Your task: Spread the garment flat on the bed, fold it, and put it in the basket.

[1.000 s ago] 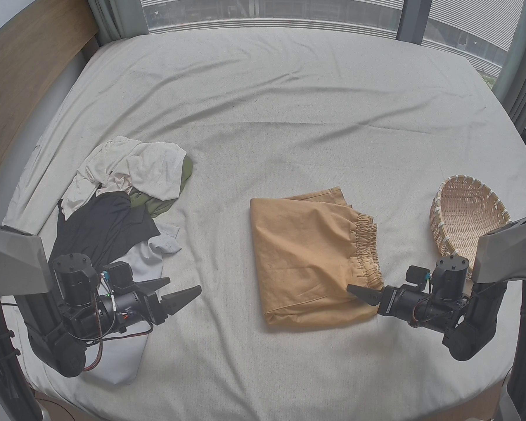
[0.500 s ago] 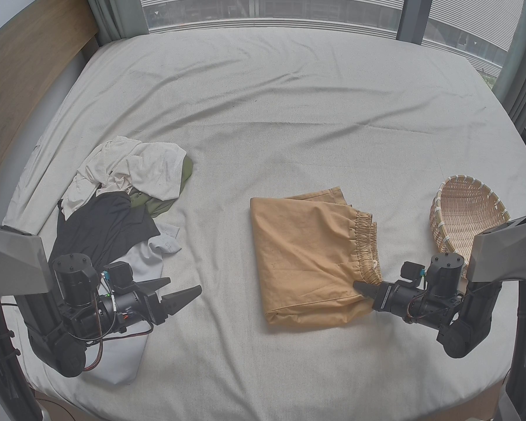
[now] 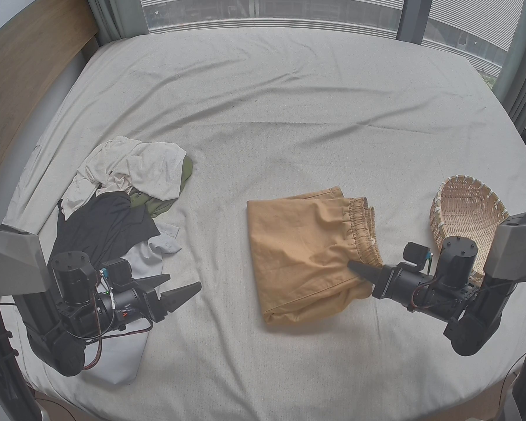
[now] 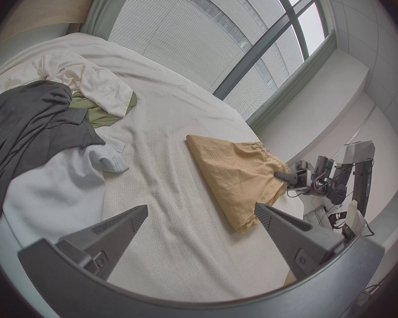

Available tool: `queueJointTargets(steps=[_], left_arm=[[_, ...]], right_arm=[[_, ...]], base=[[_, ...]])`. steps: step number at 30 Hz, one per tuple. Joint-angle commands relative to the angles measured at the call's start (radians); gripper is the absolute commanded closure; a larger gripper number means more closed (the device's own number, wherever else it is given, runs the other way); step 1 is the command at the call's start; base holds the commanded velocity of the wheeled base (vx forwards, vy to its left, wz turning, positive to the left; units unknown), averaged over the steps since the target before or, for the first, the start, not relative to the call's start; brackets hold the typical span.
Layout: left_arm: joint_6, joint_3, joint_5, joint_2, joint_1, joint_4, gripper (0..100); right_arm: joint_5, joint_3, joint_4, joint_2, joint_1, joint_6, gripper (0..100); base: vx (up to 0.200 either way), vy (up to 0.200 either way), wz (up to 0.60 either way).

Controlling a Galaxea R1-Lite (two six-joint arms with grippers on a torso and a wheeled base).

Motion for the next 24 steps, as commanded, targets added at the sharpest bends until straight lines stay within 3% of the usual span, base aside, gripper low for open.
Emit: queueJointTargets(steps=[1,14,24], left_arm=[[-0.001,-0.001,-0.002,-0.005,-0.002,-0.004,0],[-0.001,-0.002,-0.002,-0.008,-0.003,-0.004,0],[-0.001,-0.004,-0.002,-0.010,-0.002,-0.004,0]], right_arm=[[0.001,0.003,0.003,-0.140,0.020,-0.004,100],[-0.004,0.012,0.003,-0.267,0.106,-0.018,100],[0.000,0.014,0.003,-0.313,0.111,-0.055,100]], base=[[0.000,0.000,0.00],[0.000,0.000,0.00],[0.000,0.000,0.00]])
